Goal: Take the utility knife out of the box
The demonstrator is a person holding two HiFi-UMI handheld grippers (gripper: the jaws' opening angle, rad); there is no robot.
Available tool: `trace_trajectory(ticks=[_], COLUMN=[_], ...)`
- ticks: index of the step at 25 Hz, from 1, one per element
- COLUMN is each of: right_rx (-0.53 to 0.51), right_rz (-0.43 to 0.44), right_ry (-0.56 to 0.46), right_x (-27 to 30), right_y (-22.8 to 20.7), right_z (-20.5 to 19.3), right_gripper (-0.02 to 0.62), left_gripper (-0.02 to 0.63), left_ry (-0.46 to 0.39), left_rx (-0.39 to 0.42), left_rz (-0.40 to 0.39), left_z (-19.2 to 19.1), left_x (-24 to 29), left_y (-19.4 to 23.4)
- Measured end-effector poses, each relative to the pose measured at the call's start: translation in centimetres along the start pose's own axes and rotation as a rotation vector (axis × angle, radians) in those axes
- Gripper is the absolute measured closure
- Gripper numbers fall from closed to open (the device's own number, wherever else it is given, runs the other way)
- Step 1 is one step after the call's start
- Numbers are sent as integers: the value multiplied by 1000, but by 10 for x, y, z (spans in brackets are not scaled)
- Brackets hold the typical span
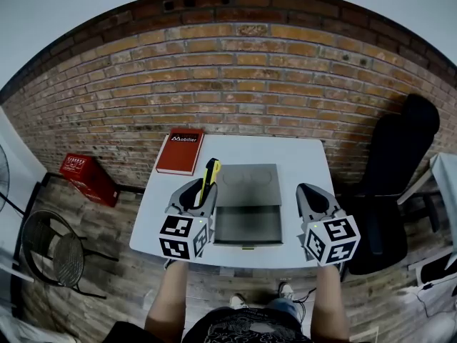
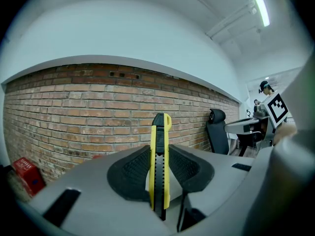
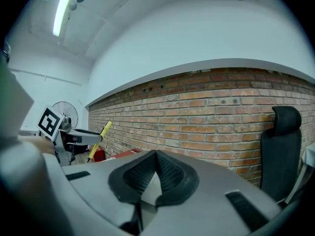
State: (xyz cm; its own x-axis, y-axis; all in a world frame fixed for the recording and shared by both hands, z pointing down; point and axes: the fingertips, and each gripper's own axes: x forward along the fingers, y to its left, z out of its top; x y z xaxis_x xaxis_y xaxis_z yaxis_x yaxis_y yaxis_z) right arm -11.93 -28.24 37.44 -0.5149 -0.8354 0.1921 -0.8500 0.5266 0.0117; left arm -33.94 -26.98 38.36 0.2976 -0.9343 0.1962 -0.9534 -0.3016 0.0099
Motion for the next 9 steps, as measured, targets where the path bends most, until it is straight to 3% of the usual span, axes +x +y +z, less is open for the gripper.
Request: trace_trajectory(ticks=[9], right_rx=[-2], right_rz=[-1], right_ry=[-16], right_x=[-1], right_y=[1], right_z=[2], right_gripper=[577], left_gripper=[477], left_ry=[6], left_rx=[2], left_rz=[0], left_z=[-3], left_x=[-1], left_y=[-2])
